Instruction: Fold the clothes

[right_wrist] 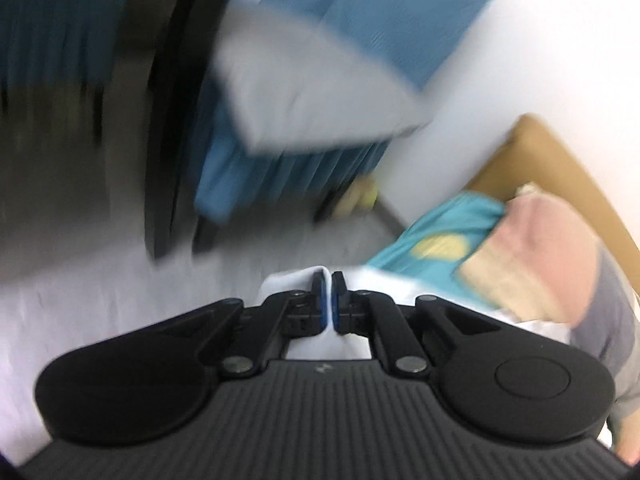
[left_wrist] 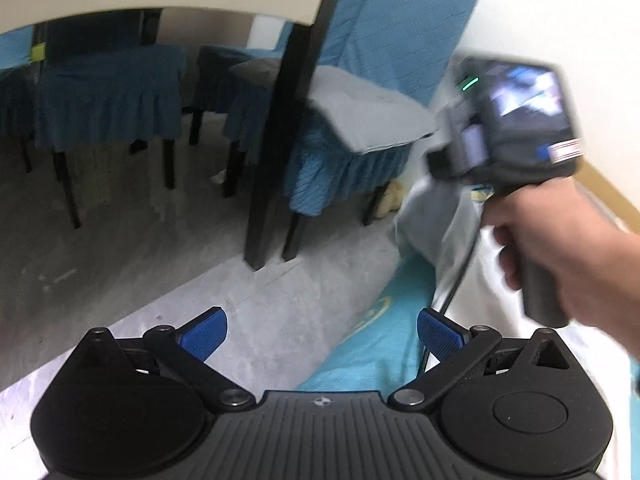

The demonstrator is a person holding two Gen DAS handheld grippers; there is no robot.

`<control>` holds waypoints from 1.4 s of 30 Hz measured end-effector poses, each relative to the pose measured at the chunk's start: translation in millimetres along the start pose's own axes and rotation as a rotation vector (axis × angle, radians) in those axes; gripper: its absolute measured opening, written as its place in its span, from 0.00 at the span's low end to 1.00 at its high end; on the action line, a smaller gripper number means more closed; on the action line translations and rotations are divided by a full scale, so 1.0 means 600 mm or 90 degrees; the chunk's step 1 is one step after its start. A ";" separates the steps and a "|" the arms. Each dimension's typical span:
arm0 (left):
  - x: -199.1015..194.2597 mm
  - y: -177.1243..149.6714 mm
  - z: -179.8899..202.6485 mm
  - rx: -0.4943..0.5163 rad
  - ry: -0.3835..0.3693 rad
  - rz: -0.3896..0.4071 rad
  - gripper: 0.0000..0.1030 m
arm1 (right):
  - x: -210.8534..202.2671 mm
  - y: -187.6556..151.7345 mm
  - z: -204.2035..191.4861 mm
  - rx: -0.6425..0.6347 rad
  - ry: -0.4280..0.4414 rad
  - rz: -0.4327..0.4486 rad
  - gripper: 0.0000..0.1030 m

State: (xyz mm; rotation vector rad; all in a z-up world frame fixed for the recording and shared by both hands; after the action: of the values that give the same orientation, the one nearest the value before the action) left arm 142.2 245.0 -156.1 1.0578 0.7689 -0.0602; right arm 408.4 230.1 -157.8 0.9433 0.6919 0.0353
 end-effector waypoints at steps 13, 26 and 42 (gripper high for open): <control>-0.075 -0.024 0.112 0.127 -0.098 0.045 0.99 | -0.238 -0.149 0.424 0.375 -0.206 0.146 0.04; 0.004 -0.094 0.174 0.230 -0.074 -0.017 0.99 | -0.135 -0.459 0.516 0.559 -0.198 0.014 0.07; -0.048 -0.080 0.154 0.161 -0.154 -0.092 0.95 | -0.432 -0.392 0.425 0.598 -0.062 0.043 0.72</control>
State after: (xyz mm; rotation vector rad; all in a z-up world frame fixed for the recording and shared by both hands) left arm 151.8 137.6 -151.7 1.2072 0.6267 -0.4104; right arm 285.3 -180.9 -97.9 1.8525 0.5777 -0.2989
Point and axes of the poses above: each gripper's, at about its wrist camera, not at the fingertips, and x roughly the way its jaws point, z to its right, y to its top, the point moved 9 cm from there along x, roughly the way its jaws point, and after that the axes turned 2 degrees about z, right-handed, at the moved point
